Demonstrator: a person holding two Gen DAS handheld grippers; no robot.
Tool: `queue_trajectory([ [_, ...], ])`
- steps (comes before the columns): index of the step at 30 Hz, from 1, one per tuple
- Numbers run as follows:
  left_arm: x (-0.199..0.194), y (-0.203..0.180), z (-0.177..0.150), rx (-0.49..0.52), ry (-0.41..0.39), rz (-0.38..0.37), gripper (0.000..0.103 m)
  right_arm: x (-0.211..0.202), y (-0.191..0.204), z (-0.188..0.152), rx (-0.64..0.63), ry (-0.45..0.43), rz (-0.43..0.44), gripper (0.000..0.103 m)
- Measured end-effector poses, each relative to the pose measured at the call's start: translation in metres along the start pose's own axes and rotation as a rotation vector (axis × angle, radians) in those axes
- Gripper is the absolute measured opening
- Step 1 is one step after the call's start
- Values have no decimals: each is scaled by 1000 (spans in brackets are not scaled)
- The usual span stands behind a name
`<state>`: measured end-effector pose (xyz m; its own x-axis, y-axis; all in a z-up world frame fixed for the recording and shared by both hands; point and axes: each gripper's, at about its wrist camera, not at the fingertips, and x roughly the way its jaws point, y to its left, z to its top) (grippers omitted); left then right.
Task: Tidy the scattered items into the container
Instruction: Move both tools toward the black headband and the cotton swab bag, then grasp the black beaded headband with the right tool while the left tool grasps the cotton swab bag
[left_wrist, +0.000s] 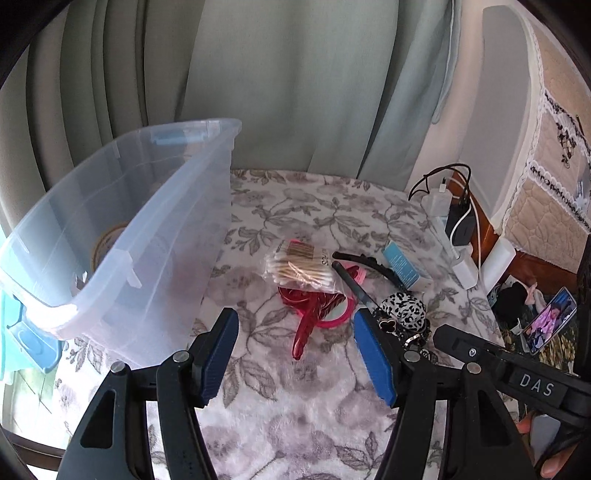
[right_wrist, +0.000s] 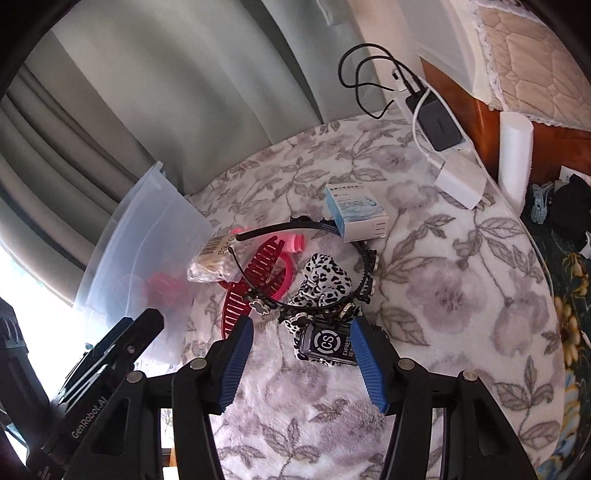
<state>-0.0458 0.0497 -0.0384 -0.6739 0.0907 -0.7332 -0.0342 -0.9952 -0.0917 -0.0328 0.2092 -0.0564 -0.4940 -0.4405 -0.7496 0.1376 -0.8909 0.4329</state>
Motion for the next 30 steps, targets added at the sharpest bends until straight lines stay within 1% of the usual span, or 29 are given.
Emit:
queue_trajectory([
  [6,22,4,-7,-5,50,10,66,6,16,3,-66,-18,-39,59],
  [10,35,8,-9,-10,71,19,66,17,29,2,-144,-5,-51,59],
  [15,49,10,-11,16,81,47,66,41,34,0,-171,27,-51,58],
  [20,59,18,-11,4,102,43,66,58,40,3,-226,37,-91,58],
  [23,59,20,-9,6,98,44,66,67,40,5,-253,42,-124,58],
  [25,58,20,-6,12,87,46,66,71,39,7,-263,48,-131,54],
  [26,58,19,-4,17,83,48,66,71,40,7,-266,43,-123,51],
  [27,59,18,-3,21,80,50,66,70,40,7,-270,39,-116,45],
  [30,63,16,3,17,80,40,66,65,39,8,-264,9,-93,33],
])
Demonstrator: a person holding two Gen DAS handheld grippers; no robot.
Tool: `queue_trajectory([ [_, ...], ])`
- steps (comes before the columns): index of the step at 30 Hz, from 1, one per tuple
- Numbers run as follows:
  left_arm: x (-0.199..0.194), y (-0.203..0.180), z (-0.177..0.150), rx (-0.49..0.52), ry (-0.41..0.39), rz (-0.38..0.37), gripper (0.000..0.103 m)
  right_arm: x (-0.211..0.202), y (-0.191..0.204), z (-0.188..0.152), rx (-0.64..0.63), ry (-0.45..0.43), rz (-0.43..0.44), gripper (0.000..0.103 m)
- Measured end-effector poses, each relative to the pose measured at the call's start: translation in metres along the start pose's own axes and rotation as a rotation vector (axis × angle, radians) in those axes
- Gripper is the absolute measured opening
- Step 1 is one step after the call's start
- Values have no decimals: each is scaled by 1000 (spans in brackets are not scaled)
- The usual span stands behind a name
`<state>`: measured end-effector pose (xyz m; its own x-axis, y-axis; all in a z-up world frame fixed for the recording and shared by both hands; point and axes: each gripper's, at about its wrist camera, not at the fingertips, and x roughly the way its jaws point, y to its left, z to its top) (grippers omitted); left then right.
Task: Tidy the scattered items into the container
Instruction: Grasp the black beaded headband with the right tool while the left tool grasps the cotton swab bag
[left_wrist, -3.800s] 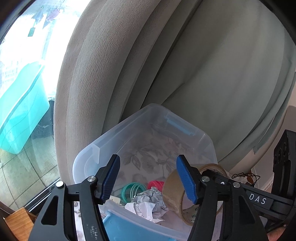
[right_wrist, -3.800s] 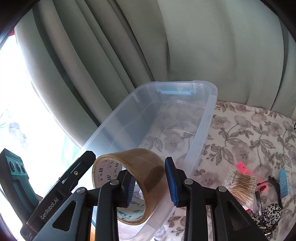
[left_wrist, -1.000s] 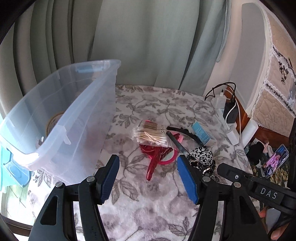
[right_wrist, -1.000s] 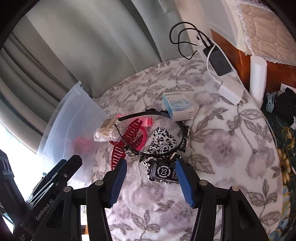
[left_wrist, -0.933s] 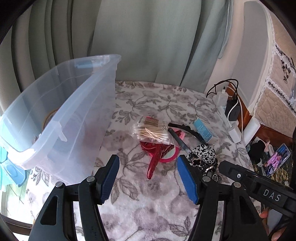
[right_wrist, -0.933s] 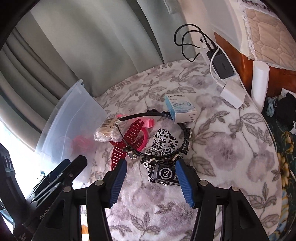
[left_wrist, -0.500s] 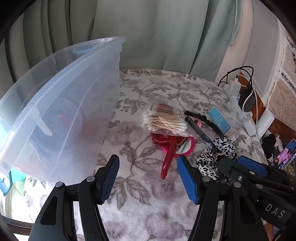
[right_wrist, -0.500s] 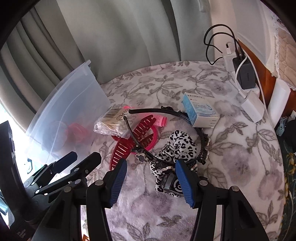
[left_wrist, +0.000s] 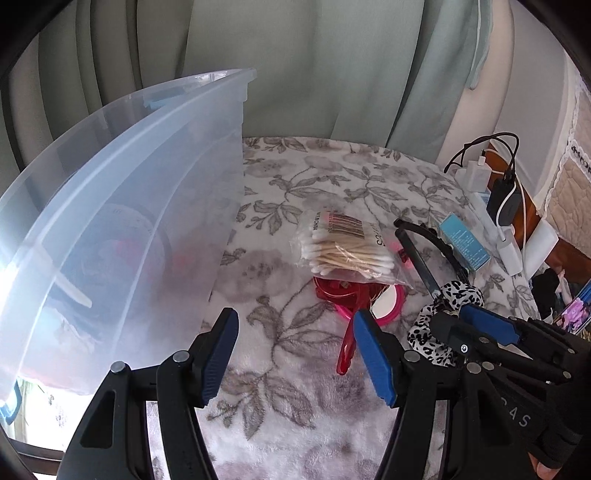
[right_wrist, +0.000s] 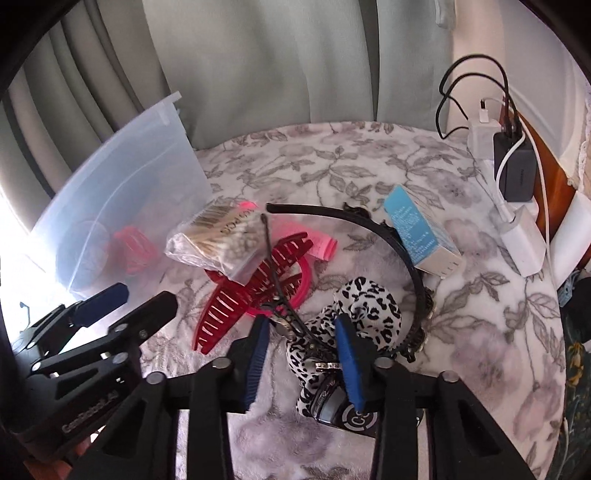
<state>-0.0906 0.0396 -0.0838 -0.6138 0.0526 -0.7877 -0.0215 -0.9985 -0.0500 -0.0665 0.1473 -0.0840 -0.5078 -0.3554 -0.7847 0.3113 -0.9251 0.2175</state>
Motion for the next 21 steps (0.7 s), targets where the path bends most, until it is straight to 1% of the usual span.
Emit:
queue_trajectory([
  [3,3,-1,7,-13,0,-20,66,-12,-10,3,47,-54,8,26],
  [5,5,-1,12,-31,-2,-36,66,-23,-19,5,83,-99,5,23],
  [7,8,-2,17,-50,-2,-45,66,-35,-29,7,124,-141,4,22],
  [9,9,-8,23,-47,-6,-37,66,-46,-39,8,160,-173,6,21],
  [12,8,-23,30,10,-26,-21,66,-60,-54,8,201,-213,-9,20],
  [15,9,-36,36,80,-47,-2,66,-75,-70,9,241,-254,-42,20],
  [17,12,-45,38,121,-53,16,66,-80,-85,8,279,-269,-52,20],
  [20,22,-57,39,181,-30,38,66,-83,-101,8,321,-273,-73,20],
  [21,26,-61,37,201,-23,46,66,-81,-106,7,332,-259,-90,22],
])
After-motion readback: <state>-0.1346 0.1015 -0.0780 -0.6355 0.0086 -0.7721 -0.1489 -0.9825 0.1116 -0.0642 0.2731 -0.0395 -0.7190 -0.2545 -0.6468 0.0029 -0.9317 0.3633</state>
